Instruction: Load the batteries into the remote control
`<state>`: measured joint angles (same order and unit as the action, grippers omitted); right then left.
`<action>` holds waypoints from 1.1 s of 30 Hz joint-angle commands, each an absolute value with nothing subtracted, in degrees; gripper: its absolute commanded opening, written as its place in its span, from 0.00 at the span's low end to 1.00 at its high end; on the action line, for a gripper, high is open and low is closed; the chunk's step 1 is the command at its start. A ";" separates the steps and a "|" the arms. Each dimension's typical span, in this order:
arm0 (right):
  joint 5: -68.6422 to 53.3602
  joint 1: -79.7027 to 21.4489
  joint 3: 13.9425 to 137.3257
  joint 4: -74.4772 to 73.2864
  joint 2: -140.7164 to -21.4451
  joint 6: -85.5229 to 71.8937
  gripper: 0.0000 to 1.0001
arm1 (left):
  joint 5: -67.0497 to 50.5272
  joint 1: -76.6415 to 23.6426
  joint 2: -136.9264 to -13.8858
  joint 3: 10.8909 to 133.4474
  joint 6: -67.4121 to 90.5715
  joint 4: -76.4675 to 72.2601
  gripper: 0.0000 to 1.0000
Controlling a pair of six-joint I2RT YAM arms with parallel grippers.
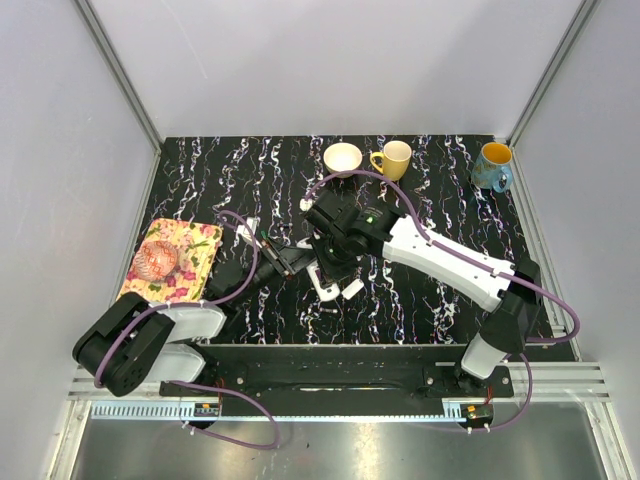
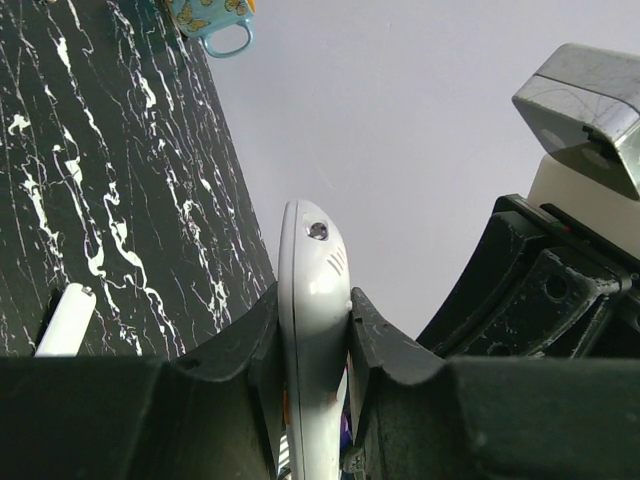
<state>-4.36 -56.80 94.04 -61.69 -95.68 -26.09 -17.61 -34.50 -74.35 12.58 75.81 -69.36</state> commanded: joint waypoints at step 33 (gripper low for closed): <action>-3.43 -55.64 89.21 -47.82 -94.39 -30.50 0.00 | -16.44 -41.66 -73.83 17.58 82.27 -81.04 0.00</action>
